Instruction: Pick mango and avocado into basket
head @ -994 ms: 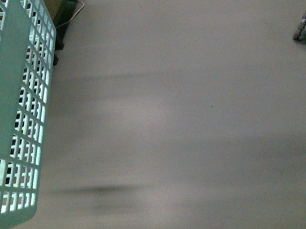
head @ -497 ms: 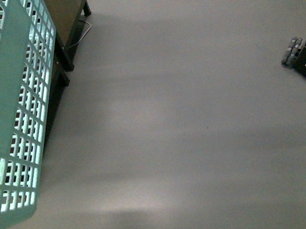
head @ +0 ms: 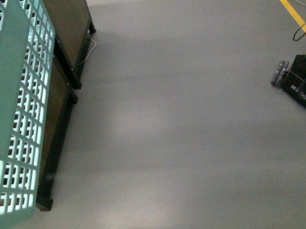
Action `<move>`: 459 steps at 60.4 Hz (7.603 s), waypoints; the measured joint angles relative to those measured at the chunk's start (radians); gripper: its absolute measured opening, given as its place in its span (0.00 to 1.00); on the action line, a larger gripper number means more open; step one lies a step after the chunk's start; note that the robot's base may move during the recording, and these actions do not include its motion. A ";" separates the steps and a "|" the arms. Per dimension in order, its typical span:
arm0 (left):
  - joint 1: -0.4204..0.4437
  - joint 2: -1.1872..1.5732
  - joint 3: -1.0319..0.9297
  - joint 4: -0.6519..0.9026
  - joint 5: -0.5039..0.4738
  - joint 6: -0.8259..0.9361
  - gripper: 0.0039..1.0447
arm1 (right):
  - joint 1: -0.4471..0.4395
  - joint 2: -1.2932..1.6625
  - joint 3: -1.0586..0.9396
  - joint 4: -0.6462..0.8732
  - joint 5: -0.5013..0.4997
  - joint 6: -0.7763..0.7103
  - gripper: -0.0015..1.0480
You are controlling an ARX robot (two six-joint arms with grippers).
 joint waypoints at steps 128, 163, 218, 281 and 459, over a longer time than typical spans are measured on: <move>-0.001 -0.001 0.003 0.000 0.000 -0.004 0.17 | 0.000 0.000 0.000 0.000 0.002 0.000 0.92; -0.001 -0.001 0.003 0.000 0.000 -0.003 0.17 | 0.000 0.000 0.000 0.000 -0.002 0.000 0.92; -0.001 -0.002 0.003 0.000 -0.002 -0.003 0.17 | 0.000 -0.001 0.000 0.000 0.002 0.000 0.92; 0.007 -0.001 0.003 0.000 -0.023 0.012 0.17 | -0.002 -0.001 0.000 0.000 -0.005 0.000 0.92; -0.633 0.499 0.468 -0.116 0.119 0.447 0.17 | -0.459 2.250 0.977 0.151 -0.074 0.829 0.92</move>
